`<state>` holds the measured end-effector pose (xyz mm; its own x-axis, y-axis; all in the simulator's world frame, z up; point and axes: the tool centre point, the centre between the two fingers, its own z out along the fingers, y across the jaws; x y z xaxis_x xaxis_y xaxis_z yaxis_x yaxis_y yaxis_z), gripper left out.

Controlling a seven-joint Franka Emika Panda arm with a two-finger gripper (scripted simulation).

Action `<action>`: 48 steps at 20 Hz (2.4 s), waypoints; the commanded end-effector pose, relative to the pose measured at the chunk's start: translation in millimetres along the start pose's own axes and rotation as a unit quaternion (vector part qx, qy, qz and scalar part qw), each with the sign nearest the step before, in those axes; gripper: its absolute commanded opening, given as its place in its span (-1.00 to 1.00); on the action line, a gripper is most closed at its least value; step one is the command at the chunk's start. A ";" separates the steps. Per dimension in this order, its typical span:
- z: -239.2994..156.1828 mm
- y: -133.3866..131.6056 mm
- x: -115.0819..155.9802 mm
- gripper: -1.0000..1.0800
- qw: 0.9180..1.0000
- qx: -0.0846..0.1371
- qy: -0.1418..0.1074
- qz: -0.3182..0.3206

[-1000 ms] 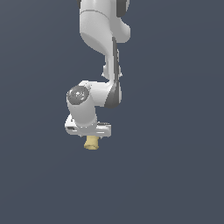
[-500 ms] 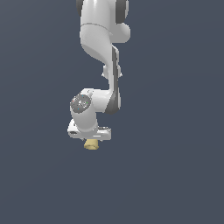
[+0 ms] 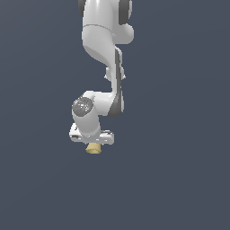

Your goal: Pick up the object and move it to a goal position.

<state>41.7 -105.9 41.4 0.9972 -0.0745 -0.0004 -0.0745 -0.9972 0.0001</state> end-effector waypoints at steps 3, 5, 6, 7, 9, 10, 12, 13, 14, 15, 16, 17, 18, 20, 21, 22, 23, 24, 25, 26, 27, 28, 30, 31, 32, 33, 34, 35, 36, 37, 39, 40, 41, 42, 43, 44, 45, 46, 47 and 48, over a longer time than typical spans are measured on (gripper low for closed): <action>-0.3 0.0 0.2 -1.00 1.000 0.000 0.000 0.000; -1.9 0.1 1.4 -1.00 1.000 -0.001 0.002 0.003; -3.3 0.2 2.4 -1.00 1.000 -0.001 0.003 0.005; -5.2 0.4 3.7 -1.00 1.000 -0.002 0.005 0.008; -10.1 0.8 7.1 -1.00 1.000 -0.003 0.009 0.015; -13.2 1.0 9.3 -1.00 1.000 -0.005 0.011 0.020; -20.7 1.7 14.3 -1.00 0.999 -0.007 0.018 0.031; -25.0 2.1 17.1 -1.00 0.999 -0.009 0.021 0.037; -29.8 2.7 20.2 -1.00 0.999 -0.010 0.025 0.044; -34.9 3.2 23.4 -1.00 0.998 -0.012 0.030 0.052; -40.5 3.9 26.9 -1.00 0.998 -0.014 0.034 0.060; -46.6 4.6 30.5 -1.00 0.997 -0.016 0.039 0.068; -53.0 5.5 34.2 -1.00 0.996 -0.018 0.044 0.077; -67.1 7.5 42.1 -1.00 0.993 -0.023 0.056 0.097; -74.8 8.6 46.1 -1.00 0.992 -0.025 0.062 0.108; -82.9 9.9 50.3 -1.00 0.990 -0.028 0.068 0.119; -91.2 11.3 54.3 -1.00 0.988 -0.030 0.075 0.130; -99.4 12.7 58.2 -1.00 0.986 -0.033 0.081 0.142; -107.7 14.1 61.9 -1.00 0.984 -0.036 0.087 0.153; -116.0 15.6 65.4 -1.00 0.981 -0.038 0.094 0.164; -124.3 17.1 68.8 -1.00 0.979 -0.041 0.100 0.175; -132.6 18.6 72.0 -1.00 0.976 -0.044 0.106 0.185; -149.2 21.8 78.0 -1.00 0.970 -0.049 0.118 0.207; -157.5 23.5 80.8 -1.00 0.967 -0.052 0.124 0.218; -165.8 25.1 83.4 -1.00 0.963 -0.054 0.130 0.228; -174.2 26.8 85.9 -1.00 0.960 -0.057 0.136 0.239; -182.5 28.4 88.2 -1.00 0.956 -0.060 0.142 0.249; -190.9 30.1 90.4 -1.00 0.952 -0.062 0.148 0.260; -199.3 31.8 92.4 -1.00 0.948 -0.065 0.154 0.270; -207.8 33.5 94.3 -1.00 0.944 -0.068 0.160 0.280; -224.7 36.9 97.6 -1.00 0.935 -0.073 0.171 0.301; -233.2 38.6 99.1 -1.00 0.931 -0.076 0.177 0.311; -241.7 40.3 100.4 -1.00 0.926 -0.078 0.182 0.321; -250.3 42.0 101.5 -1.00 0.921 -0.081 0.188 0.331; -258.9 43.7 102.6 -1.00 0.916 -0.084 0.194 0.341; -267.5 45.3 103.5 -1.00 0.911 -0.087 0.199 0.351; -276.2 46.9 104.2 -1.00 0.905 -0.089 0.205 0.361; -284.9 48.5 104.8 -1.00 0.900 -0.092 0.210 0.371; -293.2 50.0 105.2 -1.00 0.894 -0.095 0.215 0.380; -301.2 51.4 105.5 -1.00 0.889 -0.097 0.220 0.389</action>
<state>142.8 -162.6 329.7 0.5809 -0.6780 0.4504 -0.7623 -0.6472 0.0089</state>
